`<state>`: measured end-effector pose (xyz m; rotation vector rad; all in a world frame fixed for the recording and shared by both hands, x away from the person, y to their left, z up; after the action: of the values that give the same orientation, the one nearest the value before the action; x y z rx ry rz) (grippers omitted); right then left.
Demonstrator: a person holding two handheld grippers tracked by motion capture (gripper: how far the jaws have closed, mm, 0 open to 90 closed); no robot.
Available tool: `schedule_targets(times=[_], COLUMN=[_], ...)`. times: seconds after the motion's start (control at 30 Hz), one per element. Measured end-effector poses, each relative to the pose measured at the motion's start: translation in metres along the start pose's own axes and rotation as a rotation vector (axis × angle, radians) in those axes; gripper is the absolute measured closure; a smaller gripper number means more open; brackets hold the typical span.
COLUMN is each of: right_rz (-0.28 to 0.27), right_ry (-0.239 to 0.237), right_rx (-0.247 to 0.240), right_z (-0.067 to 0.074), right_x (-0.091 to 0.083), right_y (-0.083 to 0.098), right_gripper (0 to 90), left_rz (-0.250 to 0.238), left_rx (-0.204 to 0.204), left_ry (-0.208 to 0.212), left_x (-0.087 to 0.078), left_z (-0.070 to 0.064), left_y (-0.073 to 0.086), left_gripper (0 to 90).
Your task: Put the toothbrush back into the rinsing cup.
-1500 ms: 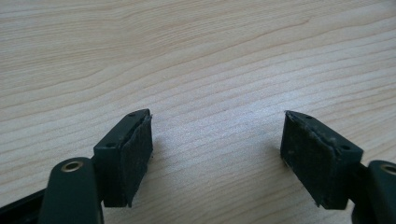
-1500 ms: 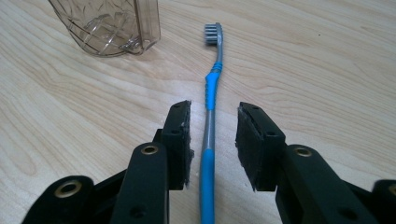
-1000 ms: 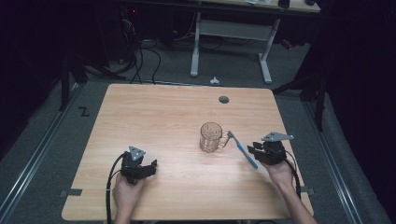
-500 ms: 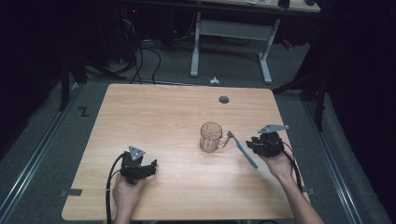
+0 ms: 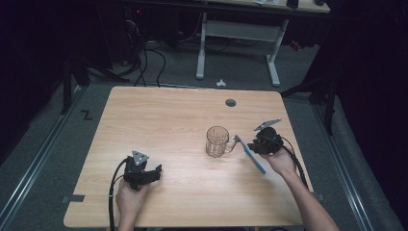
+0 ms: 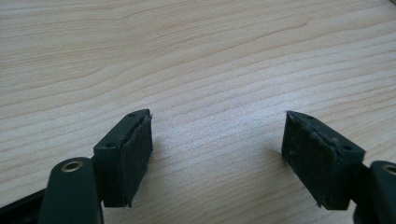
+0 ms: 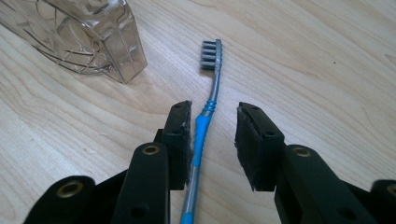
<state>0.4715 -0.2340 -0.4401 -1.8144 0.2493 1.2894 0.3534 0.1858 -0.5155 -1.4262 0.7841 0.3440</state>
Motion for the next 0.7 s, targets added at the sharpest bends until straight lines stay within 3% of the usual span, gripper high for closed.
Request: schedule_targets(times=[0.7], right_rz=[0.209], right_ry=[-0.027], right_rx=[-0.028], right_z=[0.003], right_x=[0.030], right_y=[-0.023], right_gripper=[66.1], left_rz=[0.001], left_rx=[0.002], left_ry=[-0.001], left_x=[0.000], left_z=[0.000], left_y=[0.000], left_gripper=[25.1])
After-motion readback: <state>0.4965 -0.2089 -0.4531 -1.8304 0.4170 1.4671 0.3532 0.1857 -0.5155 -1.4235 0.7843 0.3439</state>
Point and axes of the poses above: each handheld gripper's, and its own axes: x roughly forward along the jaws, y roughly out of its underside, z roughly to its left, the point moved 1 cm from there along x, roughly forward along the jaws, and after that the axes turned 1 degree about -x, right-handed, at the moved point
